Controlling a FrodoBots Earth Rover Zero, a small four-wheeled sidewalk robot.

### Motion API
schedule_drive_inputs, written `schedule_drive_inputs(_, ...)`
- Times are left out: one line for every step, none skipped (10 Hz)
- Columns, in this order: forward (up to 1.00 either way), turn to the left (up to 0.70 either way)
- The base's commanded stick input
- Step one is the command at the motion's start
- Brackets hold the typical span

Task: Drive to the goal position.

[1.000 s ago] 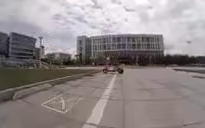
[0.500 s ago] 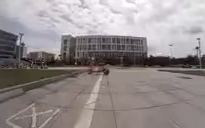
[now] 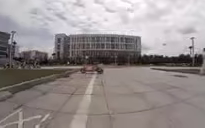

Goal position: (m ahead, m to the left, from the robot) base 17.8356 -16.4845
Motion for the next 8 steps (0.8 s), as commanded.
schedule_drive_inputs(1.00, 0.00)
schedule_drive_inputs(1.00, 0.00)
schedule_drive_inputs(1.00, 0.00)
schedule_drive_inputs(1.00, 0.00)
schedule_drive_inputs(1.00, 0.00)
schedule_drive_inputs(1.00, -0.09)
schedule_drive_inputs(1.00, -0.32)
schedule_drive_inputs(1.00, -0.38)
